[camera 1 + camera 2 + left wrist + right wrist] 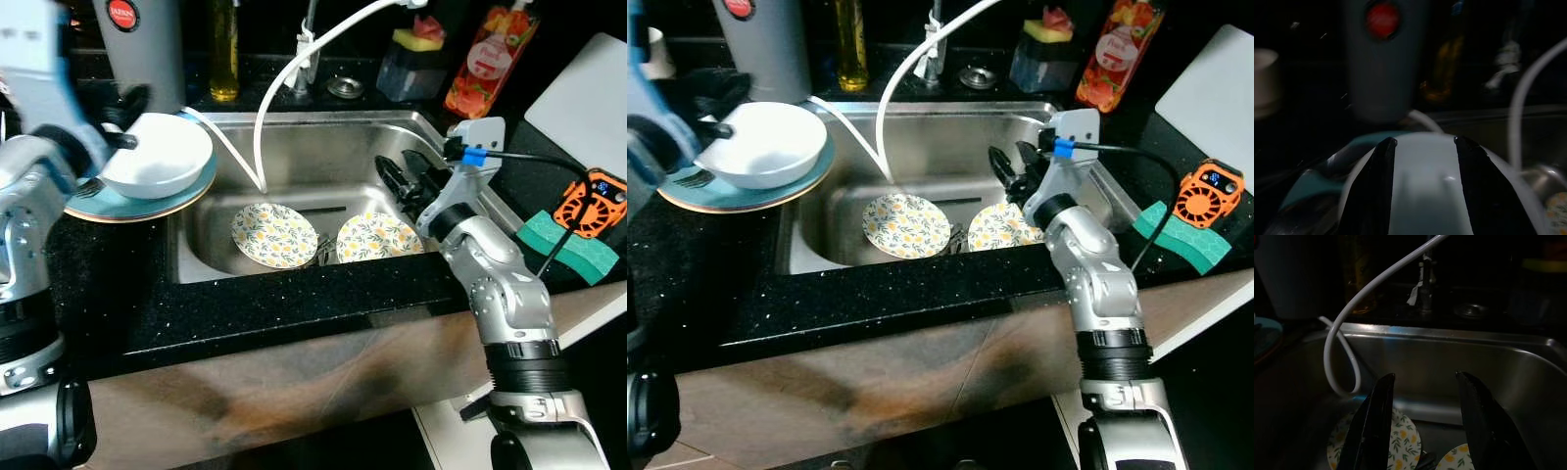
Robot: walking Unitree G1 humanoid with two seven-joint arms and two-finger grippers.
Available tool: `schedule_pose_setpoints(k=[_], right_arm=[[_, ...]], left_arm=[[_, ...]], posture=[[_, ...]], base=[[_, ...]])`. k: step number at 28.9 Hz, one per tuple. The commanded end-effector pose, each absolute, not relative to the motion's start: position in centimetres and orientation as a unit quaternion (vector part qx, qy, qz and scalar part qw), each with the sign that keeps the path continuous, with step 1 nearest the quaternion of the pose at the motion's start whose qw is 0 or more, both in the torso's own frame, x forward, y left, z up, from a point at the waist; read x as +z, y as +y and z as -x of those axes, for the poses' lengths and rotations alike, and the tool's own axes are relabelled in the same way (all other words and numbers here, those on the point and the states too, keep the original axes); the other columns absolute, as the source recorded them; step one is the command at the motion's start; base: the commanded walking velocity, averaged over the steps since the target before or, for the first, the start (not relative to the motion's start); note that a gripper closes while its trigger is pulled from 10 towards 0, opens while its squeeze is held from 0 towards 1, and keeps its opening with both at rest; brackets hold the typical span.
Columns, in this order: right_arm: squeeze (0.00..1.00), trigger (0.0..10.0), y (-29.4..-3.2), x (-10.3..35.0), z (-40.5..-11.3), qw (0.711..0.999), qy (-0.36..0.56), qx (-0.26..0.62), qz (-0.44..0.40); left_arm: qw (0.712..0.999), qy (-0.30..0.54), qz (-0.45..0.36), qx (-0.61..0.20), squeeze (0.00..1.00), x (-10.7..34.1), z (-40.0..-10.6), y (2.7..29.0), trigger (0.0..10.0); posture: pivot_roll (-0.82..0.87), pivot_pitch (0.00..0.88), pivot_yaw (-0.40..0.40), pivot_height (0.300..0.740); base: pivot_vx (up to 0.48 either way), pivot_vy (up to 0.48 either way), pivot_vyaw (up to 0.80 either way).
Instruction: Kitchen organization
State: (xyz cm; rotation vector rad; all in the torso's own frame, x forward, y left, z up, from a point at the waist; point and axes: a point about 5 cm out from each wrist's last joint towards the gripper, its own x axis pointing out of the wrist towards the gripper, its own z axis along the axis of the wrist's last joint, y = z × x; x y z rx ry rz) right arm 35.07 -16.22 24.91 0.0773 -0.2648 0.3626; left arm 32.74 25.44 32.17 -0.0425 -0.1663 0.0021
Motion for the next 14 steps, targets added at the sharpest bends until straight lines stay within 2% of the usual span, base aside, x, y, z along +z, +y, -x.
schedule_pose_setpoints(k=[1,2,3,4,5,9,10,14], right_arm=[[0.00,10.0,-16.4,24.7,-35.0,0.975,-0.128,0.178,-0.034],[0.00,10.0,-16.3,24.7,-35.0,0.975,-0.128,0.178,-0.034],[0.00,10.0,-16.3,24.7,-35.0,0.975,-0.128,0.179,-0.034],[0.00,10.0,-16.3,24.7,-35.0,0.975,-0.128,0.179,-0.034],[0.00,10.0,-16.3,24.8,-35.0,0.975,-0.128,0.179,-0.034],[0.00,10.0,-16.3,24.7,-35.0,0.975,-0.128,0.179,-0.033],[0.00,10.0,-16.3,24.7,-34.9,0.975,-0.127,0.179,-0.033],[0.00,10.0,-16.4,24.7,-34.9,0.975,-0.128,0.178,-0.033]], left_arm=[[0.996,-0.078,0.035,0.026,0.00,31.9,-33.1,25.8,10.0],[0.993,-0.074,0.055,0.070,0.00,31.5,-33.3,26.9,10.0],[0.990,-0.068,0.078,0.091,0.84,31.3,-33.3,27.5,10.0],[0.990,-0.068,0.078,0.091,0.84,31.3,-33.3,27.5,10.0],[0.988,-0.063,0.099,0.099,1.00,31.2,-33.3,27.7,10.0],[0.985,-0.051,0.128,0.105,1.00,31.3,-33.3,27.9,10.0],[0.983,-0.047,0.144,0.106,0.00,31.3,-33.4,28.1,10.0],[0.976,-0.026,0.188,0.103,0.00,31.0,-33.8,28.2,10.0]], posture=[[0.17,0.092,-0.073,0.740],[0.17,0.093,-0.074,0.740],[0.16,0.094,-0.074,0.740],[0.16,0.094,-0.074,0.740],[0.16,0.094,-0.074,0.740],[0.16,0.094,-0.074,0.740],[0.16,0.094,-0.074,0.740],[0.16,0.094,-0.074,0.740]], base=[[0.000,0.000,0.00],[0.000,0.000,0.00],[0.000,0.000,0.00],[0.000,0.000,0.00],[0.000,0.000,0.00],[0.000,0.000,0.00],[0.000,0.000,0.00],[0.000,0.000,0.00]])
